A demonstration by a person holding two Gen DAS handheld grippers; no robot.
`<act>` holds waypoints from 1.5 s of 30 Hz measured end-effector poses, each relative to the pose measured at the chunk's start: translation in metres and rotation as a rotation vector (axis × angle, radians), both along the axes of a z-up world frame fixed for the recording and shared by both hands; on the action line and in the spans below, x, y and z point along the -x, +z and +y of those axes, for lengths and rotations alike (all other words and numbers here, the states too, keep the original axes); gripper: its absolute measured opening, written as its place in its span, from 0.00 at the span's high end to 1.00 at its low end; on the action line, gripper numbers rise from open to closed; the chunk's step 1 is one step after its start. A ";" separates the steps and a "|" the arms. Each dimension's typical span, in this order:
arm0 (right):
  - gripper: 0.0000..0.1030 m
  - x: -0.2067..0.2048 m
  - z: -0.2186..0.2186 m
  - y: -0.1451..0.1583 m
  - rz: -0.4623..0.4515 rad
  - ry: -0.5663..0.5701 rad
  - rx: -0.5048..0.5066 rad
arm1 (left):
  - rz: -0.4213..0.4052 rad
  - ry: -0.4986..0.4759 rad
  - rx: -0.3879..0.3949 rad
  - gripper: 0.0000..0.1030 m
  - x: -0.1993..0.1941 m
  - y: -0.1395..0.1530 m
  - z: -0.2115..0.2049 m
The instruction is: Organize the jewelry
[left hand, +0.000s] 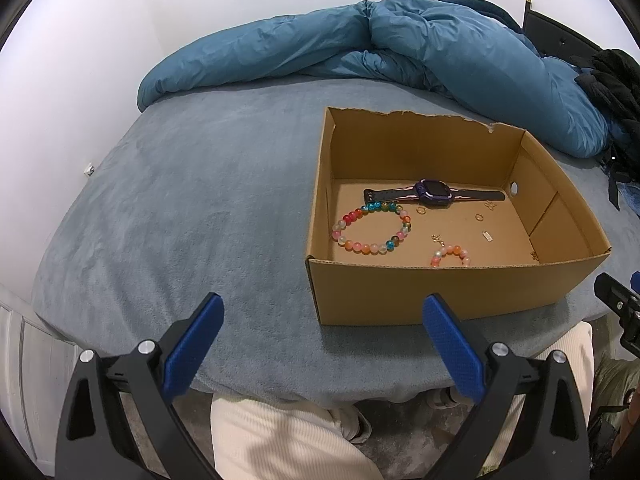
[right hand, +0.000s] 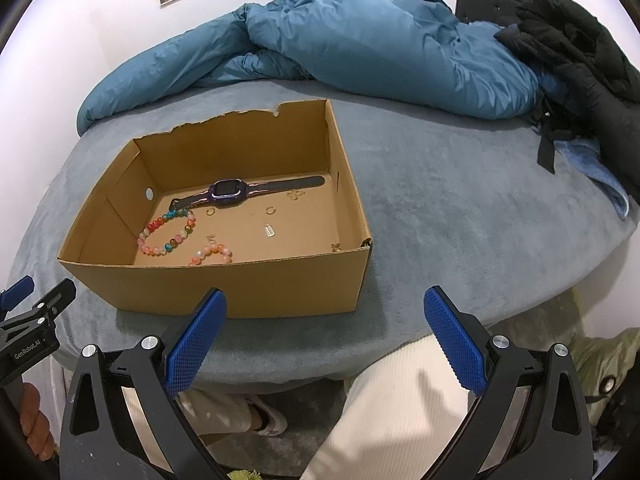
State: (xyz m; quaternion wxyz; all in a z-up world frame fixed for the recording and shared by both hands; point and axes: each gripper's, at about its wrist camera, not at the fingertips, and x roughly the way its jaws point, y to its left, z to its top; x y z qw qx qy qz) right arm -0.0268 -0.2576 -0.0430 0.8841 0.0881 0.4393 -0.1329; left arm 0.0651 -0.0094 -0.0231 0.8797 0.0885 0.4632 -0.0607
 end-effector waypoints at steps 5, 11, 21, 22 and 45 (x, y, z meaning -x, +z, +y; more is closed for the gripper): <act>0.08 0.000 0.000 0.000 -0.004 -0.001 0.002 | -0.002 -0.001 0.000 0.05 0.000 0.000 0.000; 0.08 0.000 0.000 -0.001 -0.002 0.000 0.004 | -0.003 -0.001 0.000 0.05 0.000 0.000 0.000; 0.08 0.000 -0.001 0.000 -0.006 -0.003 0.002 | -0.012 0.005 0.003 0.05 0.000 0.001 0.003; 0.08 0.000 -0.001 0.000 -0.007 -0.003 0.003 | -0.012 0.006 0.003 0.05 -0.001 0.001 0.003; 0.08 0.003 -0.002 0.002 -0.016 -0.003 0.015 | -0.013 0.007 0.005 0.05 -0.001 0.001 0.005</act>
